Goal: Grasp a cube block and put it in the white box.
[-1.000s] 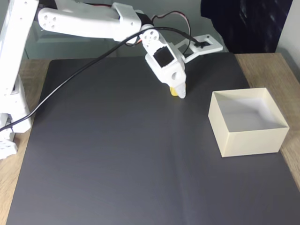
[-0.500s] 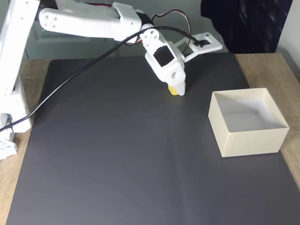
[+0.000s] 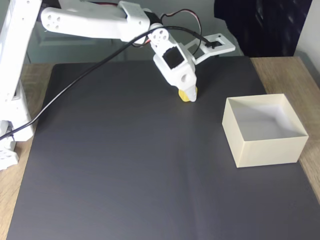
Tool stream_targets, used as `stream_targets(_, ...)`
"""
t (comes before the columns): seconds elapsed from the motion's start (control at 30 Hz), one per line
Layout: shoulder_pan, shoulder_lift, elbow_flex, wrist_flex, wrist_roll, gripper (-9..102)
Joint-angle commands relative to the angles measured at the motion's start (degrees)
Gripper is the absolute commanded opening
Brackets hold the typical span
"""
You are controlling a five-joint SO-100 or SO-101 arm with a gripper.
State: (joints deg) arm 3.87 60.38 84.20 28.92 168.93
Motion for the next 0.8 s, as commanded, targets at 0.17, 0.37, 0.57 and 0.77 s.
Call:
stream_targets(0.17,-1.58,14.68,-2.55,-0.26,1.58,0)
stream_targets(0.37,1.05,22.24,-2.02,-1.23,3.52,0)
stream_targets(0.57,7.03,25.31,-1.85,-3.96,4.39,0)
stream_targets(0.77,14.24,23.99,-1.85,-7.73,4.57,0)
